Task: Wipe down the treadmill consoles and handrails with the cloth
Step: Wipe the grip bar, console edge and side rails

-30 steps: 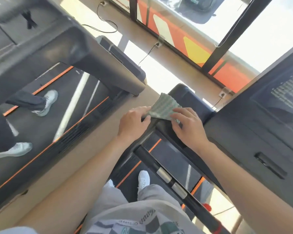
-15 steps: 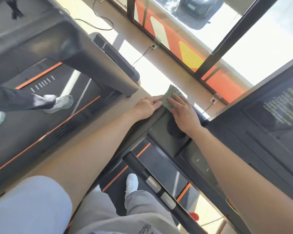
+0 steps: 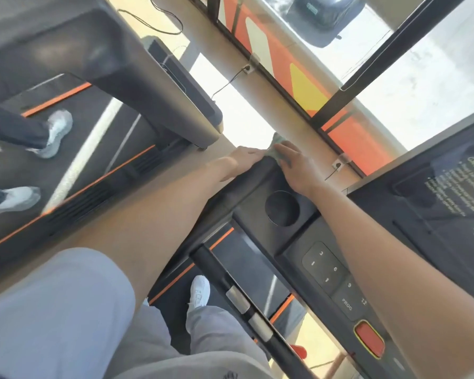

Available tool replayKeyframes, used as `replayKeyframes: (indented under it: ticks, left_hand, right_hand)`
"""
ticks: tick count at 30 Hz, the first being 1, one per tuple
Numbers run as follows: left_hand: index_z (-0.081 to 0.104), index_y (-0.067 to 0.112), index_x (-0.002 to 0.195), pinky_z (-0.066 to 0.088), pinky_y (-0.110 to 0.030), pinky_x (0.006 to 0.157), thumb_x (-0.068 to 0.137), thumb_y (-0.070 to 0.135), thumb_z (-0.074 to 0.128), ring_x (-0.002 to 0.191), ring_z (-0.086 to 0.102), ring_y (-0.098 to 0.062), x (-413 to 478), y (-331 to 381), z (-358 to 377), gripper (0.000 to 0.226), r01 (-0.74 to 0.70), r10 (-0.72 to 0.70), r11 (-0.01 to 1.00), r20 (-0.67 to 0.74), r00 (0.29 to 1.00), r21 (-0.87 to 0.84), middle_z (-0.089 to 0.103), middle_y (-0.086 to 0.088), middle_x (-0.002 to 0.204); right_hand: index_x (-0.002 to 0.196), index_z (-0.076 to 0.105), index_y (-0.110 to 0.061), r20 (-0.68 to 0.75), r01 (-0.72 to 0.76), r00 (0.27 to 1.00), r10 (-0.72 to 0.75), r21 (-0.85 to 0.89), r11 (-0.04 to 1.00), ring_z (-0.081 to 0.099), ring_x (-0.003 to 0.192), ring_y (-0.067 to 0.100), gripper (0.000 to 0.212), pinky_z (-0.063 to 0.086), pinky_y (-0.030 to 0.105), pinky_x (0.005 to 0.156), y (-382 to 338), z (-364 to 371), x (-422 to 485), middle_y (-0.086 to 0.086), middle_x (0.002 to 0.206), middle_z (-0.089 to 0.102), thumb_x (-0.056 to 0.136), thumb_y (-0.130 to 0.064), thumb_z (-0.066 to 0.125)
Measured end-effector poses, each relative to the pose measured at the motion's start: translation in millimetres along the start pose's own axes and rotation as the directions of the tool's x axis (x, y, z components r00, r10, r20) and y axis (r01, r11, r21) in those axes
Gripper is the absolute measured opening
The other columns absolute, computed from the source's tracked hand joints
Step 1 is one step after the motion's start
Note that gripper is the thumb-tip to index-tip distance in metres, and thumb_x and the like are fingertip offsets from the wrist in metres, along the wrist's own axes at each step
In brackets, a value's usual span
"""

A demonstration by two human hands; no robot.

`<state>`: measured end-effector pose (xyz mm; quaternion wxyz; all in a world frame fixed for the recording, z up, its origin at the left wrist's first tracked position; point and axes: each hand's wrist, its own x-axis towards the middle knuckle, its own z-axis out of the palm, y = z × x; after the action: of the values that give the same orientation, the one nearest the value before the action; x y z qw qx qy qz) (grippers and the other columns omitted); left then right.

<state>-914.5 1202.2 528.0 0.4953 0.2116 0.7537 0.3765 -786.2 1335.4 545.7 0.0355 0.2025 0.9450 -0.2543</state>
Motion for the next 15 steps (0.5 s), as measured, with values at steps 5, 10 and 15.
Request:
replayKeyframes:
  ticks: [5, 10, 15]
  left_hand:
    - [0.068, 0.033, 0.117, 0.044, -0.024, 0.082, 0.103, 0.053, 0.046, 0.099, 0.058, -0.014, -17.3, -43.2, -12.2, 0.033, 0.019, -0.017, 0.999, 0.058, 0.998, -0.033, 0.067, 0.005, 0.111]
    - [0.073, 0.029, 0.115, 0.052, -0.037, 0.094, 0.100, 0.058, 0.045, 0.097, 0.064, -0.021, -53.9, -91.0, -29.2, 0.043, 0.030, -0.029, 0.999, 0.094, 0.995, -0.013, 0.072, 0.004, 0.100]
    - [0.076, 0.021, 0.090, 0.051, -0.040, 0.092, 0.078, 0.081, 0.051, 0.085, 0.062, -0.018, -78.0, -141.4, -39.1, 0.066, 0.070, -0.067, 0.997, 0.083, 0.994, -0.043, 0.068, 0.003, 0.089]
  right_hand:
    - [0.124, 0.066, -0.020, 0.099, 0.129, 0.989, -0.109, -0.224, 0.966, 0.045, 0.126, 0.031, 0.030, 0.038, 0.050, 0.108, -16.3, 7.3, 4.9, 0.000, 0.131, 0.061, 0.104, -0.011, 0.046]
    - [0.129, 0.061, -0.030, 0.250, 0.272, 0.948, -0.195, -0.324, 0.906, 0.046, 0.132, 0.026, 0.037, 0.030, 0.046, 0.115, -45.0, 21.2, -4.3, -0.007, 0.135, 0.060, 0.102, -0.015, 0.042]
    - [0.132, 0.062, -0.031, 0.337, 0.335, 0.913, -0.231, -0.292, 0.896, 0.046, 0.132, 0.022, 0.040, 0.026, 0.043, 0.117, -77.3, 32.7, -14.6, -0.008, 0.137, 0.060, 0.102, -0.014, 0.042]
